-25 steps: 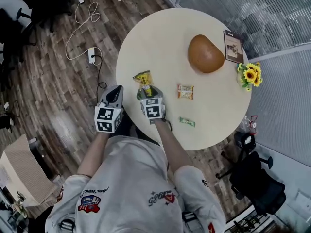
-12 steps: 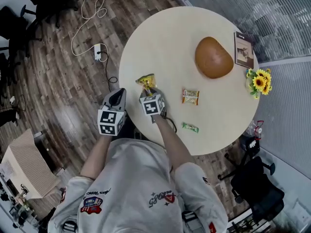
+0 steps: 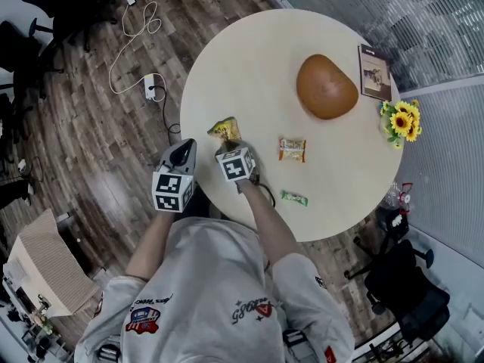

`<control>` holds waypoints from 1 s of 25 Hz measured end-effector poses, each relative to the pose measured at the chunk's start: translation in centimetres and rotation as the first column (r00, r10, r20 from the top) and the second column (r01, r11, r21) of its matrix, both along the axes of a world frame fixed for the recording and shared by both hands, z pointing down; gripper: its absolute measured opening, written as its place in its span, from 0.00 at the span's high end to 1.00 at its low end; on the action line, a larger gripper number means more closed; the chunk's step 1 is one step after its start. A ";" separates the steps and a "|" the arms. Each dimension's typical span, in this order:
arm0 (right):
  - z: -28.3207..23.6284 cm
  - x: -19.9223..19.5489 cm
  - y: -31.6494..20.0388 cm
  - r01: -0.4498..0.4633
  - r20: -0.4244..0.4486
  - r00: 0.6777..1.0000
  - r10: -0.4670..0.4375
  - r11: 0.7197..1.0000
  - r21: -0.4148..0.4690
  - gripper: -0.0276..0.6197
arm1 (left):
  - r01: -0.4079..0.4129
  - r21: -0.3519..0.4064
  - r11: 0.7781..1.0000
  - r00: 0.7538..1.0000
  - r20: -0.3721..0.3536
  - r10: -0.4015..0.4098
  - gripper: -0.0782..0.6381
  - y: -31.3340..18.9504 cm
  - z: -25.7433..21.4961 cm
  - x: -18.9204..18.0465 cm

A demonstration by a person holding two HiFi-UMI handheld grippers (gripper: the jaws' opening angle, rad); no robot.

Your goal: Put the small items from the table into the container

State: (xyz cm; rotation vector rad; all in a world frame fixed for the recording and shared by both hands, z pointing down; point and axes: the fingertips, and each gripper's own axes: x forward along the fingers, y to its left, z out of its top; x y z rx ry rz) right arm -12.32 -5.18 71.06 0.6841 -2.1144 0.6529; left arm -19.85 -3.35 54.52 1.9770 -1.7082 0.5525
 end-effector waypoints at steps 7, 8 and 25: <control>-5.0 2.6 -3.1 -0.136 0.104 0.986 0.127 0.987 0.084 0.94 | -0.080 0.031 0.996 0.996 -0.033 0.081 0.88 -2.3 -0.4 2.5; -6.1 3.7 -4.1 -0.163 0.115 0.982 0.151 0.981 0.101 0.94 | -0.096 0.040 0.995 0.994 -0.042 0.098 0.88 -3.0 -0.5 3.4; -9.6 28.5 -26.8 -0.520 0.008 0.843 0.538 0.811 0.267 0.94 | -0.232 0.043 0.972 0.968 -0.088 0.235 0.88 -5.8 -0.3 11.2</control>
